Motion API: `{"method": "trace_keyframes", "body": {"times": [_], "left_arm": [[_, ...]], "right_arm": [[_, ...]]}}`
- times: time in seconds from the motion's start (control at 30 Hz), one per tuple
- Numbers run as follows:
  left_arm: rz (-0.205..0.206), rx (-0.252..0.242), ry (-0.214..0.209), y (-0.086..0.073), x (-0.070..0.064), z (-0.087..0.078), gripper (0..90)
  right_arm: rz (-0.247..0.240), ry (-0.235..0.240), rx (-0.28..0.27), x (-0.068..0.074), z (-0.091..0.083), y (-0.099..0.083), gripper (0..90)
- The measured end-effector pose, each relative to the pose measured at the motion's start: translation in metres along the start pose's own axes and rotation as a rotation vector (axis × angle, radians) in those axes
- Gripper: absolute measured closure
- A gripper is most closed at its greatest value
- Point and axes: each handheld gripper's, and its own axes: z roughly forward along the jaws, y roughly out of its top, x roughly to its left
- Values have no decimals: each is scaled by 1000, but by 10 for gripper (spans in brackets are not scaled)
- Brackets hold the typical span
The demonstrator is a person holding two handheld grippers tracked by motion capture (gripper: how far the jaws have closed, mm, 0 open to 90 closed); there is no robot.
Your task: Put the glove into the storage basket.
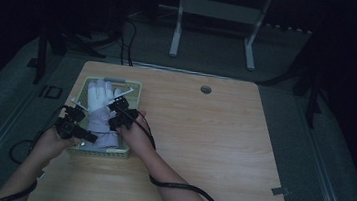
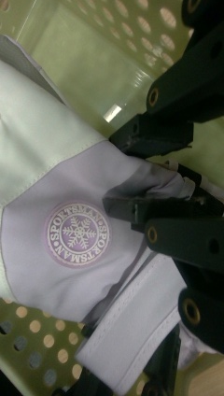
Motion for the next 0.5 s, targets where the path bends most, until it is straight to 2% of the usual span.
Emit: {"method": "trace_keyframes", "body": {"times": [0.03,0.07,0.1,0.13,0.17,0.2,0.27,0.33,0.37,0.4,0.43,0.47,0.5], "left_arm": [[0,7,4,-1,0,3,709],[0,7,4,-1,0,3,706],[-6,16,4,1,-1,4,700],[-6,16,4,1,-1,4,696],[-11,23,6,1,-2,7,680],[-11,23,6,1,-2,7,669],[-7,9,26,2,-4,7,609],[3,-2,32,1,-6,7,505],[11,-32,49,1,-8,5,469],[11,-32,49,1,-8,5,448],[15,-53,58,0,-10,3,448],[17,-91,44,-2,-12,0,399],[16,-109,57,-2,-13,-2,323]], "right_arm": [[-27,-4,0,2,2,0,605],[-27,-4,0,2,2,0,605],[-35,-4,-13,3,1,0,538],[-35,-4,-13,3,1,0,538],[-43,-17,-24,2,0,-1,447],[-43,-17,-24,2,0,-1,447],[-44,-1,-60,-1,-6,-1,413],[-46,1,-74,-2,-8,-1,395],[-46,37,-103,-4,-15,0,347],[-46,37,-103,-4,-15,0,347],[-56,42,-112,-4,-18,0,324],[-60,60,-121,-5,-21,0,288],[-59,80,-139,-7,-27,0,272]]}}
